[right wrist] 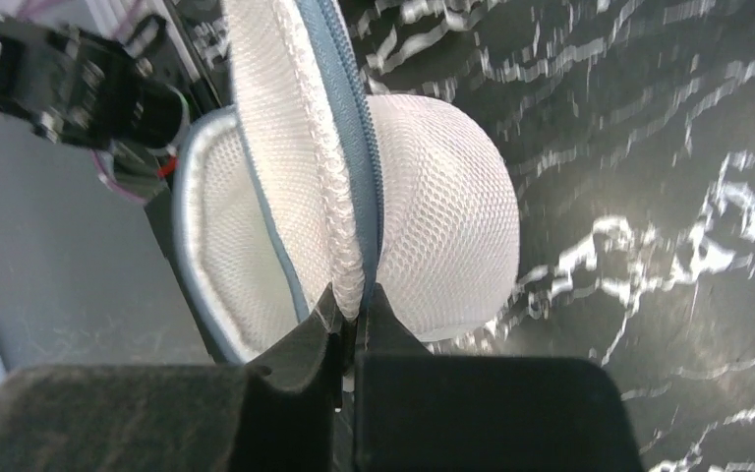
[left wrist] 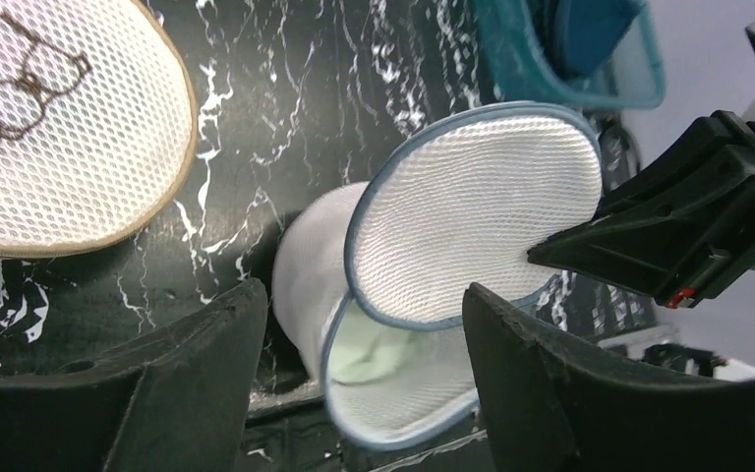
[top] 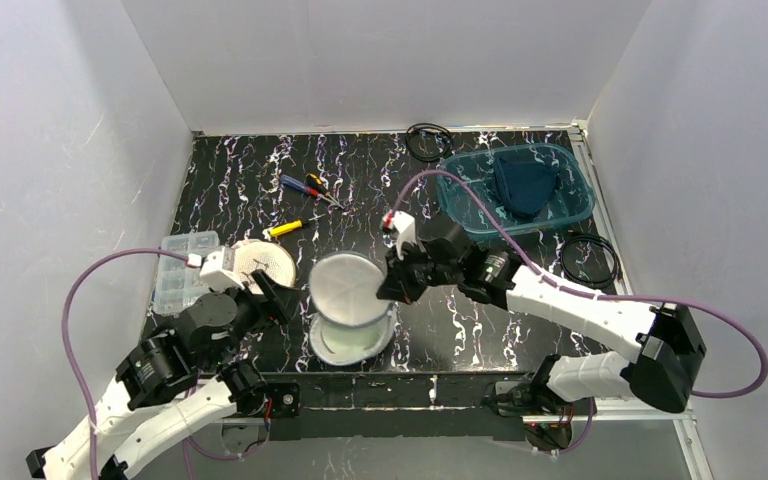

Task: Unzip the laundry bag and remove the bra
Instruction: Adjust the laundry bag at the center of the board, then pick up the laundry bag at the center of the board.

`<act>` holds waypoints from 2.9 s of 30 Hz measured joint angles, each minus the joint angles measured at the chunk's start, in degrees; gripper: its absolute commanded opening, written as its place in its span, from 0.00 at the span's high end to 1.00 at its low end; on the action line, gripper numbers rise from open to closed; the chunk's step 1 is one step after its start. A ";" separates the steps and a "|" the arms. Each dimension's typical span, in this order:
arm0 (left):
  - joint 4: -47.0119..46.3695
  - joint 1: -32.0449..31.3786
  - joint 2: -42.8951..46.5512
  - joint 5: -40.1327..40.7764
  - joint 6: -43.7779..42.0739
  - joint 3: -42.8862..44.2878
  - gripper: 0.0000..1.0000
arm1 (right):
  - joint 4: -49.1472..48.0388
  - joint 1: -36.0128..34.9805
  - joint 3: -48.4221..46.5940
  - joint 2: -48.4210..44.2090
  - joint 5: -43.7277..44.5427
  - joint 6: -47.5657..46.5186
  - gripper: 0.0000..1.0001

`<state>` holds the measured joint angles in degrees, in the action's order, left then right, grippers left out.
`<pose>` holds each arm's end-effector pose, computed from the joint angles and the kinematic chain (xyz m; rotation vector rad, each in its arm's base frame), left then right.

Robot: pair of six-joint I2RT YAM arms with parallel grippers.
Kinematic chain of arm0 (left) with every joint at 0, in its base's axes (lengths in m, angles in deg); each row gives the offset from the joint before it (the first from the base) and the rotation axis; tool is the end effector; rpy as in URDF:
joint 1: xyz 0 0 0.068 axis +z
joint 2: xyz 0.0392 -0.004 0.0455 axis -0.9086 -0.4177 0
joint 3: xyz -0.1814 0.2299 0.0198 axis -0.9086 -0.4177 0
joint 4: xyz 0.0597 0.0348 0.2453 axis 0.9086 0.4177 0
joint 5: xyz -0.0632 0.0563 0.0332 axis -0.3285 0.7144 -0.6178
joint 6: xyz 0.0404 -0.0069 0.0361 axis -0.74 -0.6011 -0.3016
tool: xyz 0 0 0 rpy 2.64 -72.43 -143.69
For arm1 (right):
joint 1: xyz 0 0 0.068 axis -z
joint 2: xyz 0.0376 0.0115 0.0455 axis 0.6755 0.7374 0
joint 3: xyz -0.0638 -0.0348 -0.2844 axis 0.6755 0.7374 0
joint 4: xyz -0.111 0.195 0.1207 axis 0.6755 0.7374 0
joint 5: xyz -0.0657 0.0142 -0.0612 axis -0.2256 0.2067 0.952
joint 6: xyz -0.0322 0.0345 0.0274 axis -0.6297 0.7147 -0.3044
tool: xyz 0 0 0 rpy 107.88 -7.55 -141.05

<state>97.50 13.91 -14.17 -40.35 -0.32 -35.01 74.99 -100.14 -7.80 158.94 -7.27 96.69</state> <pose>0.0325 -0.0140 0.3339 -0.3088 1.9066 -0.7705 0.1437 0.2423 0.3328 -0.9196 2.0176 0.9991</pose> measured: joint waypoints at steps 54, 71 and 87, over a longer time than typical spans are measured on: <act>-10.10 -0.11 -32.65 -15.34 -13.88 6.43 1.00 | -6.56 5.09 26.56 -34.18 2.29 13.38 0.24; -0.68 -0.24 -49.83 -4.48 -18.40 25.92 1.00 | -14.69 5.09 21.92 -24.81 15.69 38.34 0.21; -6.86 -0.61 -49.66 -6.14 -10.60 19.12 1.00 | -16.44 5.01 15.43 -8.72 19.32 48.17 0.18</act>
<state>90.64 13.30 -63.83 -46.49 -10.92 -15.88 58.55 -95.13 7.63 150.22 12.06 144.86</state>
